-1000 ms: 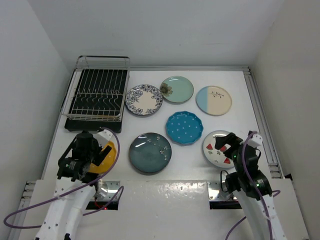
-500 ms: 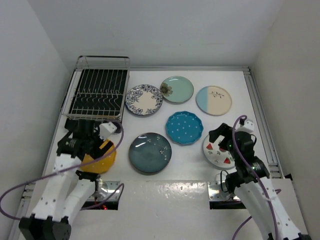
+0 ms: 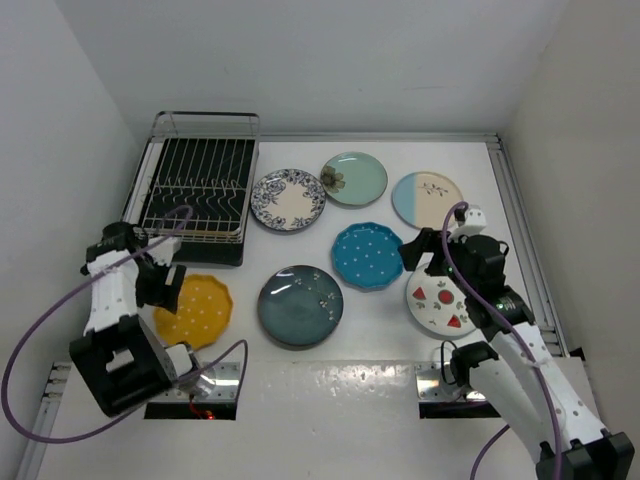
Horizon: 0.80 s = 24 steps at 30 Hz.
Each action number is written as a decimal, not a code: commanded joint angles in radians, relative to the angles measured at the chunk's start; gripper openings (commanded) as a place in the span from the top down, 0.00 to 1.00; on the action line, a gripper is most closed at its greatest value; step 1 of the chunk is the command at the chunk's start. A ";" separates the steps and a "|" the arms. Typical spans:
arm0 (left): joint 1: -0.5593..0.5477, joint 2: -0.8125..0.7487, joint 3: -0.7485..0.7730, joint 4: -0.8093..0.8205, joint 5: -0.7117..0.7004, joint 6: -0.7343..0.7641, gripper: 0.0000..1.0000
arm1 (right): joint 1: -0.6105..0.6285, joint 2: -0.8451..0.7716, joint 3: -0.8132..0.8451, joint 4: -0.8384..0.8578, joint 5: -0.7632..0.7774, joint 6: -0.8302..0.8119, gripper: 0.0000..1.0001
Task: Load the plates into the dish rack
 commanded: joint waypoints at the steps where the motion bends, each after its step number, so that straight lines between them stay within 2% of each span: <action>1: 0.152 0.107 0.035 0.002 0.113 0.011 0.16 | 0.006 0.005 0.047 0.080 -0.057 -0.060 0.03; 3: 0.226 0.182 0.044 0.013 0.149 0.022 0.23 | 0.003 0.004 0.045 0.105 -0.065 -0.086 0.04; 6: 0.280 0.233 0.044 0.038 0.203 0.033 0.26 | 0.003 0.014 0.062 0.109 -0.070 -0.115 0.04; 10: 0.289 0.314 0.044 0.146 0.182 0.007 0.26 | 0.003 0.056 0.099 0.114 -0.070 -0.154 0.04; 15: 0.320 0.461 0.076 0.219 0.150 -0.027 0.34 | 0.006 0.105 0.131 0.136 -0.076 -0.146 0.05; 18: 0.320 0.504 0.076 0.228 0.168 -0.018 0.47 | 0.006 0.106 0.119 0.163 -0.079 -0.128 0.08; 19: 0.320 0.524 0.061 0.238 0.168 -0.009 0.55 | 0.006 0.108 0.116 0.171 -0.077 -0.119 0.08; 24: 0.320 0.538 0.027 0.239 0.209 0.031 0.81 | 0.004 0.099 0.082 0.188 -0.059 -0.082 0.10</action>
